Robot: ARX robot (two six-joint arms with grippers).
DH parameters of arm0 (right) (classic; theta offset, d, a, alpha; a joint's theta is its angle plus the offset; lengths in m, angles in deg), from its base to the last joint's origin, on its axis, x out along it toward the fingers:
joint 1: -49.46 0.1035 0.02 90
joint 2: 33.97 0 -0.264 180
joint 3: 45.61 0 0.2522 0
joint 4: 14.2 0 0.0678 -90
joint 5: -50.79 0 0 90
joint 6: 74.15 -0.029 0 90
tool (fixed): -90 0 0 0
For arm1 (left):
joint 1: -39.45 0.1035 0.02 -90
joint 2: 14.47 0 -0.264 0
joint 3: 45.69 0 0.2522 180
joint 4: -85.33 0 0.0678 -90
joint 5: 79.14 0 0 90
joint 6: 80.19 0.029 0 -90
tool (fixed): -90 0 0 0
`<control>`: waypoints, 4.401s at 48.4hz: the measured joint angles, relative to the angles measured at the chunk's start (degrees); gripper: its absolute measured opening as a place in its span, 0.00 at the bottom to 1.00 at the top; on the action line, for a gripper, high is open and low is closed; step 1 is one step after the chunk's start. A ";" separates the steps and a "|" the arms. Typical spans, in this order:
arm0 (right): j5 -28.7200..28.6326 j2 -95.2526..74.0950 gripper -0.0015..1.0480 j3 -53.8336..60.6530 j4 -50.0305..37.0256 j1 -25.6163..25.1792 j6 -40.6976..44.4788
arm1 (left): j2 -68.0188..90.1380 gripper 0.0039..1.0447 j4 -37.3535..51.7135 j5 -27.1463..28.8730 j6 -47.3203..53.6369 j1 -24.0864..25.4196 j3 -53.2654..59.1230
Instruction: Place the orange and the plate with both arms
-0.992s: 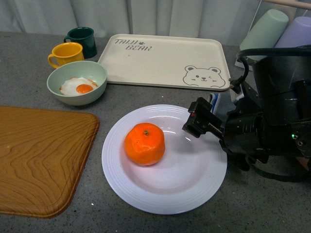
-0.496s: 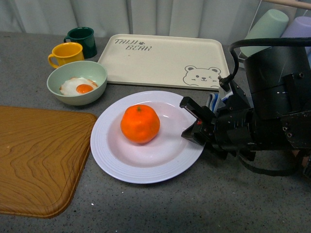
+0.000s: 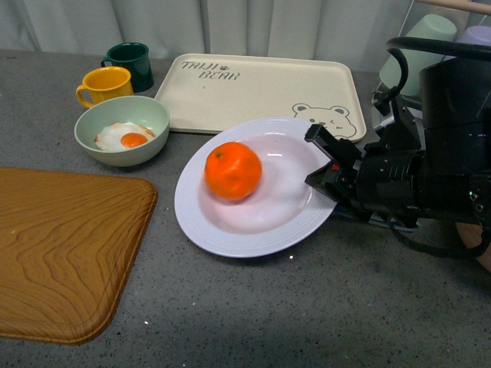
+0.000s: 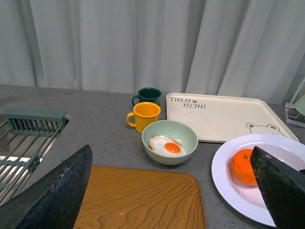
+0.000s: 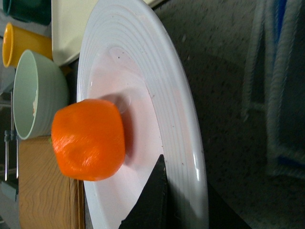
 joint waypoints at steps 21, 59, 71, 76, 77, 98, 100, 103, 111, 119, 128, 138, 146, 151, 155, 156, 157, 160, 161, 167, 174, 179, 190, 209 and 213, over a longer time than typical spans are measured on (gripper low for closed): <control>-2.54 -3.80 0.04 -10.71 -2.43 -2.25 -0.74 | 0.00 0.94 0.00 0.02 0.00 0.00 0.00; -6.40 -37.03 0.05 -68.85 22.34 -5.05 -7.43 | 0.00 0.94 0.00 0.02 0.00 0.00 0.00; 1.81 -32.68 0.49 -62.20 21.53 -4.61 -0.74 | 0.00 0.94 0.00 0.02 0.00 0.00 0.00; 5.31 -26.69 0.68 -53.66 18.05 -4.26 4.55 | 0.00 0.94 0.00 0.02 0.00 0.00 0.00; 5.99 -25.51 0.71 -52.33 18.16 -4.11 5.29 | 0.00 0.94 0.00 0.02 0.00 0.00 0.00; 31.36 -0.11 0.56 -11.15 -28.55 -2.84 40.00 | 0.00 0.94 0.00 0.04 0.00 0.00 0.00; 30.53 4.66 0.46 -4.04 -31.93 -4.13 42.34 | 0.00 0.94 0.00 0.02 0.00 0.00 0.00; 29.59 8.46 0.35 1.77 -33.51 -5.46 43.52 | 0.00 0.94 0.00 0.00 0.00 0.00 0.00; 28.00 14.75 0.13 12.57 -35.26 -8.00 44.50 | 0.00 0.94 0.00 0.00 0.00 0.00 0.00; 25.77 22.45 0.01 21.09 -36.15 -9.40 44.96 | 0.00 0.94 0.00 0.00 0.00 0.00 0.00; 24.06 30.86 0.01 28.96 -35.60 -11.19 44.98 | 0.00 0.94 0.00 0.02 0.00 0.00 0.00; 22.73 40.74 0.01 34.18 -29.51 -12.85 44.96 | 0.00 0.94 0.00 0.00 0.00 0.00 0.00; 19.37 50.62 0.01 38.03 -25.11 -14.91 45.00 | 0.00 0.94 0.00 0.02 0.00 0.00 0.00; 18.34 55.60 0.01 40.39 -21.97 -17.33 44.98 | 0.00 0.94 0.00 0.02 0.00 0.00 0.00; 18.18 59.36 0.01 41.86 -19.58 -17.42 44.98 | 0.00 0.94 0.00 0.00 0.00 0.00 0.00; 18.16 60.28 0.01 42.14 -18.97 -17.42 44.98 | 0.00 0.94 0.00 0.00 0.00 0.00 0.00; 18.16 60.76 0.01 42.27 -18.67 -17.42 44.98 | 0.00 0.94 0.00 0.00 0.00 0.00 0.00; 18.16 63.14 0.01 42.86 -16.98 -17.42 44.98 | 0.00 0.94 0.00 0.00 0.00 0.00 0.00; 18.16 64.08 0.01 43.08 -16.31 -17.42 44.98 | 0.00 0.94 0.00 0.00 0.00 0.00 0.00; 18.01 68.74 0.01 44.15 -12.76 -17.42 44.98 | 0.00 0.94 0.00 0.02 0.00 0.00 0.00; 18.01 75.73 0.01 45.44 -7.10 -17.42 44.98 | 0.00 0.94 0.00 0.00 0.00 0.00 0.00; 18.01 81.46 0.01 46.12 -2.19 -17.42 44.98 | 0.00 0.94 0.00 0.00 0.00 0.00 0.00; 18.01 91.82 0.01 46.53 7.19 -17.42 44.98 | 0.00 0.94 0.00 0.00 0.00 0.00 0.00; 17.99 101.83 0.01 46.56 16.65 -17.42 44.98 | 0.00 0.94 0.00 0.00 0.00 0.00 0.00; 17.99 103.27 0.01 46.56 18.03 -17.42 44.98 | 0.00 0.94 0.00 0.00 0.00 0.00 0.00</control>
